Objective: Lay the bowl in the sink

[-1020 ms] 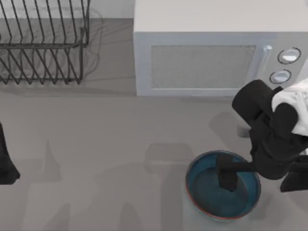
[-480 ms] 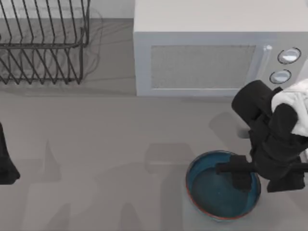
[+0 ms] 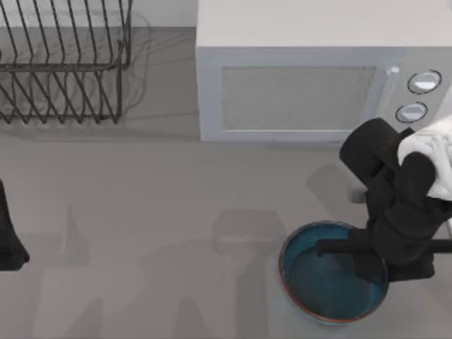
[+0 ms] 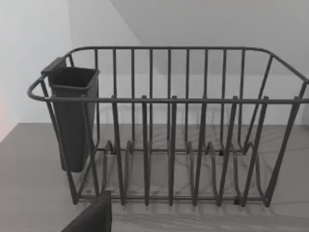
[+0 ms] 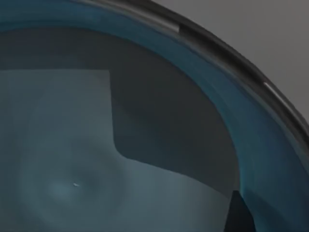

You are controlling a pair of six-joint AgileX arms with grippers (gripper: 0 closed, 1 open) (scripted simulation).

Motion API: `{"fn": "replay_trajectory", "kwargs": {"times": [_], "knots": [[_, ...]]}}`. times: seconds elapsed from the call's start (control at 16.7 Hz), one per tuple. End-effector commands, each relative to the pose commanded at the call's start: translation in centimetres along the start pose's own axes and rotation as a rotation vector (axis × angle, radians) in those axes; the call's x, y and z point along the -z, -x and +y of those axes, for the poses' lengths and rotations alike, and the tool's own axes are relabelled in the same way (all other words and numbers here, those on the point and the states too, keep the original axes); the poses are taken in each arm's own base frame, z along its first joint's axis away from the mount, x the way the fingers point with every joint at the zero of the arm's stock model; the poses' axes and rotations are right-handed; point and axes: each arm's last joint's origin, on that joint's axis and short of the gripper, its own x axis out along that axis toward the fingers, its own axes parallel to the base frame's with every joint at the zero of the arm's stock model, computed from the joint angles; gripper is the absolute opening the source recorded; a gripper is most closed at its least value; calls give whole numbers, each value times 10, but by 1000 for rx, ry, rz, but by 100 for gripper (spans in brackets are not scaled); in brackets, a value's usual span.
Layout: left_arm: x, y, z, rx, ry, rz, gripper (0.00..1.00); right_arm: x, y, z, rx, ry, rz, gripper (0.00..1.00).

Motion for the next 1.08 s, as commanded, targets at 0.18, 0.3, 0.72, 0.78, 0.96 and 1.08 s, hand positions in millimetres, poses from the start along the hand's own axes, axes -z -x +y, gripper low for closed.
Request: {"fn": "replay_trajectory", "kwargs": {"times": [0.18, 0.3, 0.72, 0.78, 0.96, 1.08], "knots": [[0, 0, 0, 0, 0, 0, 100, 0, 0, 0, 0, 0, 0, 0], [0, 0, 0, 0, 0, 0, 100, 0, 1, 0, 0, 0, -1, 0], [0, 0, 0, 0, 0, 0, 100, -11, 54, 8, 2, -4, 1, 0], [0, 0, 0, 0, 0, 0, 100, -11, 68, 8, 8, -4, 10, 0], [0, 0, 0, 0, 0, 0, 100, -7, 110, 5, 16, -2, 25, 0], [0, 0, 0, 0, 0, 0, 100, -3, 135, 3, 9, -1, 14, 0]]}}
